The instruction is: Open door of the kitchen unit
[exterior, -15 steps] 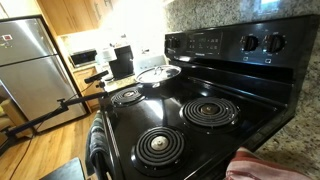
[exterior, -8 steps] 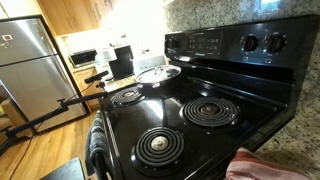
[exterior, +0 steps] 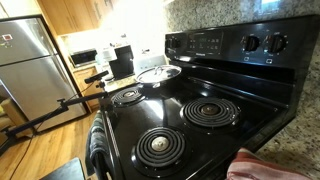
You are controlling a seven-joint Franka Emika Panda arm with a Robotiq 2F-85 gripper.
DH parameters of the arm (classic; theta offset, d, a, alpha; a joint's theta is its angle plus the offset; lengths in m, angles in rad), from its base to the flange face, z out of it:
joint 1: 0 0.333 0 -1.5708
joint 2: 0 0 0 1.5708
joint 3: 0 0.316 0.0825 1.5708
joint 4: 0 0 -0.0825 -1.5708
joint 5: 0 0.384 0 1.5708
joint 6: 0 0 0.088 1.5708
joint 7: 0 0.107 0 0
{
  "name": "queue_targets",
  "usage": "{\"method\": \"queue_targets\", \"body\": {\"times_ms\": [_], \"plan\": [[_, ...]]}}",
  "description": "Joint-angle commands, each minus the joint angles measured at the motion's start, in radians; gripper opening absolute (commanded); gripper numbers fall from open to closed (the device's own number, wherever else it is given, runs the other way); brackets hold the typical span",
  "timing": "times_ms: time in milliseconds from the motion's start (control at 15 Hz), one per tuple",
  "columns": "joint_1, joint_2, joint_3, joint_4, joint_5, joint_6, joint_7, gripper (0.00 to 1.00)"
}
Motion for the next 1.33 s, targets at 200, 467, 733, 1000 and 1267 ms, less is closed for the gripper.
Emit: {"method": "queue_targets", "body": {"times_ms": [200,467,733,1000,1267], "plan": [[-0.326,-0.071,0.096,-0.171,0.003,0.097,0.079,0.04],[-0.414,-0.094,0.106,-0.216,0.002,0.119,0.105,0.06],[-0.337,-0.140,0.136,-0.232,-0.015,0.064,0.071,0.41],[-0.185,-0.145,0.160,-0.198,0.010,-0.033,0.056,0.72],[-0.257,-0.016,0.184,-0.221,0.018,0.202,0.132,0.99]]}}
